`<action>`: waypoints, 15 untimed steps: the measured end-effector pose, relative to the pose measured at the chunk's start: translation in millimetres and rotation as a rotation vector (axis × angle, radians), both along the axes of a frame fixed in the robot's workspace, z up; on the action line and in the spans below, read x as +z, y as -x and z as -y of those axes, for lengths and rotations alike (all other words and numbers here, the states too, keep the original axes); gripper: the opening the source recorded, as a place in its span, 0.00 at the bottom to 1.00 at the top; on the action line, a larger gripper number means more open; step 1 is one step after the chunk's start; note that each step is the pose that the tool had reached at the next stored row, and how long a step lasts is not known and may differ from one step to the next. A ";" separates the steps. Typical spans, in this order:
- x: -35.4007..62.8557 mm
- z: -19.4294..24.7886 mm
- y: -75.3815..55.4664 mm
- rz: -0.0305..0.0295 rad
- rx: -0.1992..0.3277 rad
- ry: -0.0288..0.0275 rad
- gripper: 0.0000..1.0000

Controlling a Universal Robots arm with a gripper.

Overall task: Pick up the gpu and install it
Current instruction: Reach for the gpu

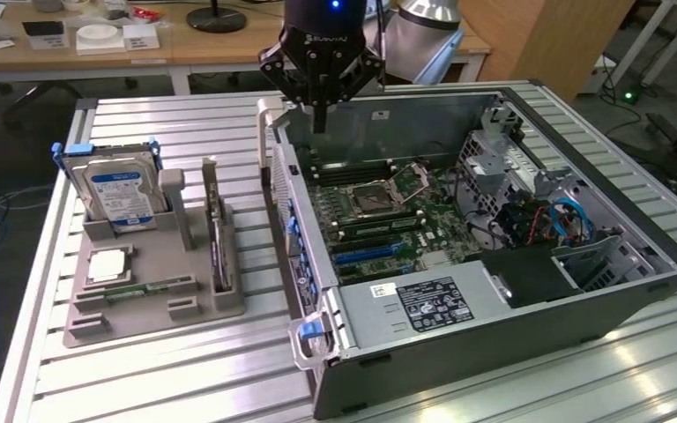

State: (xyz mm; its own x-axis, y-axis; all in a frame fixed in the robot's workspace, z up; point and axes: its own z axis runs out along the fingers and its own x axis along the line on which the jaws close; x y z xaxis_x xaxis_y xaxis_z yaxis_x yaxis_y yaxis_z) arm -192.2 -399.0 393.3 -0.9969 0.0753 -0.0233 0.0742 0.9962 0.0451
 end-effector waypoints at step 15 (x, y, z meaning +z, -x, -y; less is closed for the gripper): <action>0.0 0.2 12.4 0.0000 0.000 0.0000 0.11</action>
